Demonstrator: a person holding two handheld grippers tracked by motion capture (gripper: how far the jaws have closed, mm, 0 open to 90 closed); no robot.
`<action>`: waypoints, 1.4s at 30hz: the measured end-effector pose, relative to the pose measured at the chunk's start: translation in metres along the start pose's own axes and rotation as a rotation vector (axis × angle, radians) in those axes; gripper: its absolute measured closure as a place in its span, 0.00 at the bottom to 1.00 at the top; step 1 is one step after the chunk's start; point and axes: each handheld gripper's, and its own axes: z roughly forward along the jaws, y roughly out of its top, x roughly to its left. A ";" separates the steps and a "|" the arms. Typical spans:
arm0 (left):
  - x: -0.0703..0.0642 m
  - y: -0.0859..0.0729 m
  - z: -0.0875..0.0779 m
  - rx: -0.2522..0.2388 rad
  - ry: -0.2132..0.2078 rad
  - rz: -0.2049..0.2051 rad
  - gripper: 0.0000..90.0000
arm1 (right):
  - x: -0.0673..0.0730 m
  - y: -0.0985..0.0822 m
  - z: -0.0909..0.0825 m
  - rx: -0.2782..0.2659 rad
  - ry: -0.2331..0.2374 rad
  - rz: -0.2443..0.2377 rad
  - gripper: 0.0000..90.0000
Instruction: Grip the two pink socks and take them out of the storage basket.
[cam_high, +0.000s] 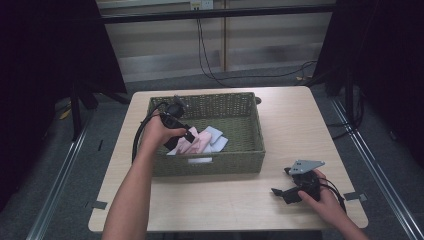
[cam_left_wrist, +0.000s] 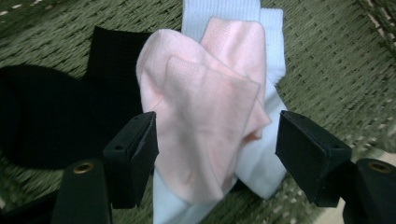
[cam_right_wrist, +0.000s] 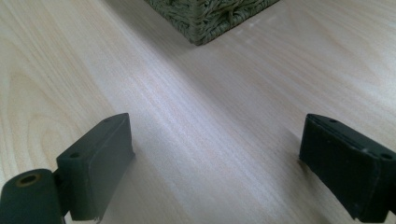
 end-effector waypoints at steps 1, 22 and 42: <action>0.000 0.000 0.000 0.000 0.000 0.000 0.31 | 0.000 0.000 0.000 0.000 0.000 0.000 0.10; 0.009 0.002 0.017 0.039 -0.038 -0.026 0.83 | 0.000 0.000 0.000 0.000 0.001 0.001 0.10; 0.012 0.007 0.028 0.032 -0.003 -0.023 0.59 | 0.000 0.000 0.000 0.000 0.002 -0.004 0.10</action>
